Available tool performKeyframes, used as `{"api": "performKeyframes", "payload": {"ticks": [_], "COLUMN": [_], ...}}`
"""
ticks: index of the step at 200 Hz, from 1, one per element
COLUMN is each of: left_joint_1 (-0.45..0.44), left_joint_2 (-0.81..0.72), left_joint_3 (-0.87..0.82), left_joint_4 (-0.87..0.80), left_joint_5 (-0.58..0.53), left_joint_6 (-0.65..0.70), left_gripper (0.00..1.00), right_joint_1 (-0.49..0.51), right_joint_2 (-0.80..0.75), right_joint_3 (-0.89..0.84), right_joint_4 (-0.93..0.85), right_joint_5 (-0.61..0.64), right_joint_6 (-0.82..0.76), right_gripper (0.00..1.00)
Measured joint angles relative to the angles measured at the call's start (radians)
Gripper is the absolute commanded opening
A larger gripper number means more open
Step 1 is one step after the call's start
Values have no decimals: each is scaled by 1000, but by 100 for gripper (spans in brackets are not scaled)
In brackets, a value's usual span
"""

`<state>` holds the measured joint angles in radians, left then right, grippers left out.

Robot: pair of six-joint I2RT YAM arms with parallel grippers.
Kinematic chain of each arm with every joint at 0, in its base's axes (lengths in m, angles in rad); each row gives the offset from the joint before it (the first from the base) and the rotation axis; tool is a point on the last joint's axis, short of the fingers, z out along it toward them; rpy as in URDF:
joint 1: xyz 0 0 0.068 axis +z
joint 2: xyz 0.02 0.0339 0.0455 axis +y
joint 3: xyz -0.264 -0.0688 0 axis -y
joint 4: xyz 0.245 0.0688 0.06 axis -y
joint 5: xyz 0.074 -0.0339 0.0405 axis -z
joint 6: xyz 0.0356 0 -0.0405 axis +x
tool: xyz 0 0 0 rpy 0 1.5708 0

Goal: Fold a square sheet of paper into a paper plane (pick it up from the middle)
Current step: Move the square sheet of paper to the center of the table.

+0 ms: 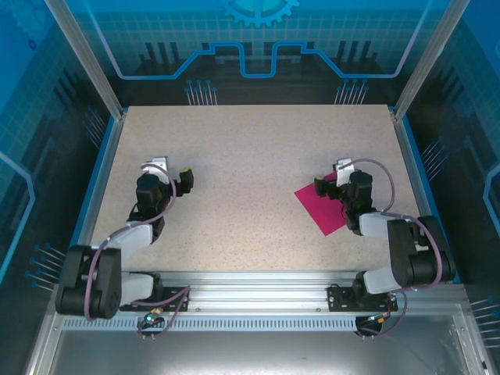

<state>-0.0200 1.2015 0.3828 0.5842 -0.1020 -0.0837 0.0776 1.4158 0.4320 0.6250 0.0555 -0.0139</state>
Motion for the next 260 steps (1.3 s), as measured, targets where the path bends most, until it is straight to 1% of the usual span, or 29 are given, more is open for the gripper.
{"api": "performKeyframes", "payload": {"ticks": [19,33,47,63,76,89,109,137,177,196,212,234,247,260], "left_joint_1": [1,1,2,3,3,5,5,5,5,5,5,4,5,5], "left_joint_2": [-88,-147,-195,-235,-262,-284,-310,-346,-393,-393,-393,-395,-401,-409], "left_joint_3": [13,44,111,195,245,275,284,284,284,282,282,275,262,248], "left_joint_4": [-103,-214,-355,-476,-547,-601,-662,-721,-748,-750,-757,-763,-763,-763], "left_joint_5": [-12,-30,-56,-77,-76,-48,11,76,159,209,236,266,283,296], "left_joint_6": [-54,-110,-161,-206,-235,-259,-293,-342,-391,-409,-415,-416,-417,-417], "left_gripper": [98,98,98,98,98,98,98,98,98,98,99,98,99,99], "right_joint_1": [-2,-5,-9,-9,-10,-24,-53,-55,-47,-8,43,114,132,133], "right_joint_2": [-89,-163,-253,-350,-406,-429,-412,-375,-349,-293,-235,-134,-71,-13], "right_joint_3": [76,130,175,220,263,310,361,367,338,338,339,360,376,390], "right_joint_4": [-161,-277,-396,-528,-639,-750,-890,-1038,-1114,-1135,-1147,-1163,-1163,-1160], "right_joint_5": [24,42,40,39,50,40,-40,-161,-300,-315,-318,-282,-264,-239], "right_joint_6": [47,90,134,201,274,331,379,420,444,445,444,457,470,489], "right_gripper": [100,100,99,99,99,100,99,99,99,96,97,95,92,92]}}
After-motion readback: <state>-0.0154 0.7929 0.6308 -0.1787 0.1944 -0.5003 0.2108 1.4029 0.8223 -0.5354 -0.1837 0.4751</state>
